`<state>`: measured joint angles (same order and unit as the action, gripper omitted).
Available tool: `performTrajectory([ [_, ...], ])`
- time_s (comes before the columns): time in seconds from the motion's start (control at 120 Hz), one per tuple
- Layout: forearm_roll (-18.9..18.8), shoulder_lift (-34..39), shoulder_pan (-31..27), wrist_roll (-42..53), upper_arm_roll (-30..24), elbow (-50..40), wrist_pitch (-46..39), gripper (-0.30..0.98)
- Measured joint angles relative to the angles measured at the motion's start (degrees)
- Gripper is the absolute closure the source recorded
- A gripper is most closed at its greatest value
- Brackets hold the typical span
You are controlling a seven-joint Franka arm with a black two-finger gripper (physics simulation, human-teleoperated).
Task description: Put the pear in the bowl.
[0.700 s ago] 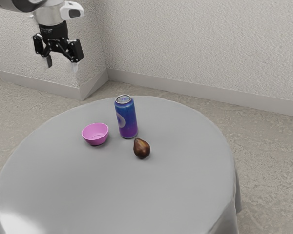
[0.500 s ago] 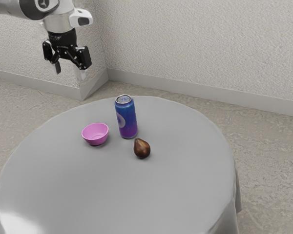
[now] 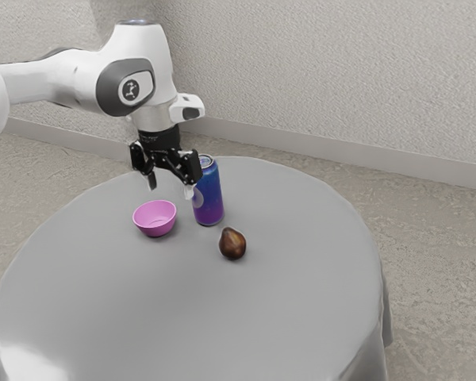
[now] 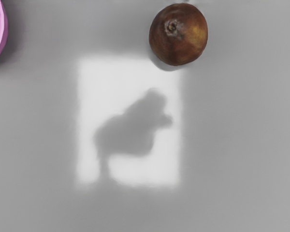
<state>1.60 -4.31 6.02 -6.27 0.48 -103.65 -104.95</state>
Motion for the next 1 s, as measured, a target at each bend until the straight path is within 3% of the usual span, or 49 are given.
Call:
performTrajectory([
  [0.433, 4.2, -8.1, 1.5, -0.5, -0.8, -0.9, -8.3, 0.0],
  [0.717, 4.4, -13.6, 1.6, -0.6, -1.6, -0.1, -11.4, 0.0],
  [1.0, 3.5, -22.4, 1.0, 0.4, -1.6, 8.2, -13.3, 0.0],
])
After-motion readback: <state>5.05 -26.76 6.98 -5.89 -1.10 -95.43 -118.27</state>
